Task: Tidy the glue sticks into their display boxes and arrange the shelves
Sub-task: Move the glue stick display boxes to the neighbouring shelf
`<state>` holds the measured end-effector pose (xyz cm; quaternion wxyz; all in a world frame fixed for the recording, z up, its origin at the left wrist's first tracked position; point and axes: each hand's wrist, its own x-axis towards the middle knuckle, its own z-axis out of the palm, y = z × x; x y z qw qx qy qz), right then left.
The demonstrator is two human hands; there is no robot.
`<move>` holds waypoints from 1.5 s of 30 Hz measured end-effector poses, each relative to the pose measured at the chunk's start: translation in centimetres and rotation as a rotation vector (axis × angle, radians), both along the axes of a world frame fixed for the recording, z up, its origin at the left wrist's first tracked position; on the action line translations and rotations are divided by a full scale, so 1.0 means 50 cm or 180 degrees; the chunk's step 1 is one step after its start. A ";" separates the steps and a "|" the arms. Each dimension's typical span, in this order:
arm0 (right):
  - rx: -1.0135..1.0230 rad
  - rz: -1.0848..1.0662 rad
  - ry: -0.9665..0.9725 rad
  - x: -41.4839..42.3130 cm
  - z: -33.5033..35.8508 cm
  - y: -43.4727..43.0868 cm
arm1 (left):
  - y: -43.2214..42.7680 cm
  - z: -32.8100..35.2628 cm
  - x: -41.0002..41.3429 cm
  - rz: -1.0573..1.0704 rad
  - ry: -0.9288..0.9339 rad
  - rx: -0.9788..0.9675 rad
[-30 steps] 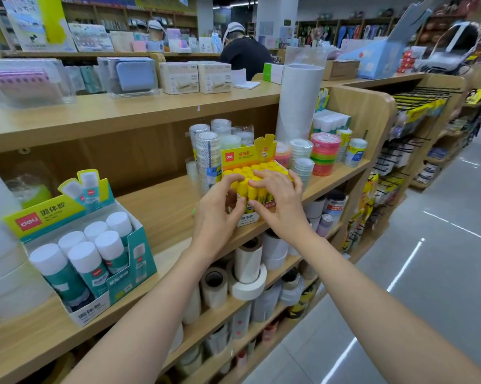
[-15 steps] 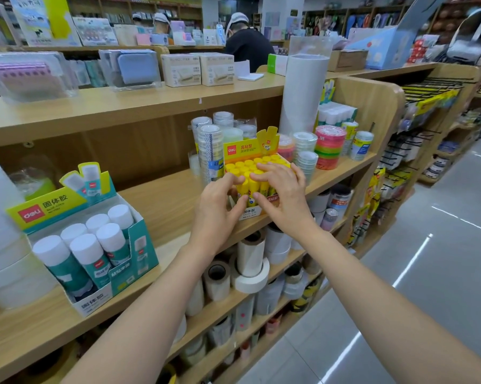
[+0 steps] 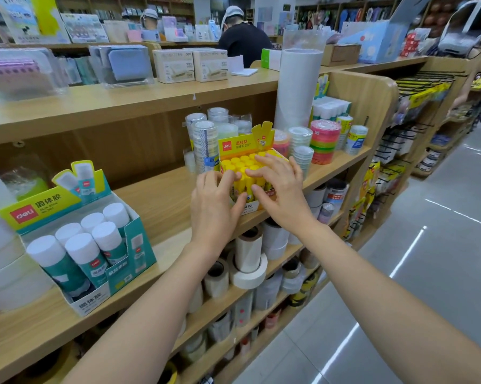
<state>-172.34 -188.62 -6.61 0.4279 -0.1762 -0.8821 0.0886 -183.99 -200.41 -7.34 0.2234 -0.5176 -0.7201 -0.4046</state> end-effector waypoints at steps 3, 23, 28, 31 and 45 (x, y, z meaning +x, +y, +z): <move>0.0119 -0.0158 -0.0204 0.010 -0.010 0.002 | -0.001 -0.013 0.004 -0.0091 -0.0053 -0.0044; 0.0197 0.0412 -0.0271 0.020 -0.032 0.044 | -0.032 -0.030 0.071 0.1335 -0.0414 -0.0972; -0.0072 0.0729 -0.0063 0.046 -0.026 0.050 | -0.069 -0.039 0.117 0.2432 -0.0439 -0.1251; -0.0164 0.1197 0.0202 0.058 -0.025 0.027 | -0.087 -0.033 0.131 0.2435 -0.0414 -0.1146; -0.2098 0.3670 -0.0850 0.010 -0.015 -0.300 | -0.388 -0.044 0.270 0.0817 -0.2828 0.0849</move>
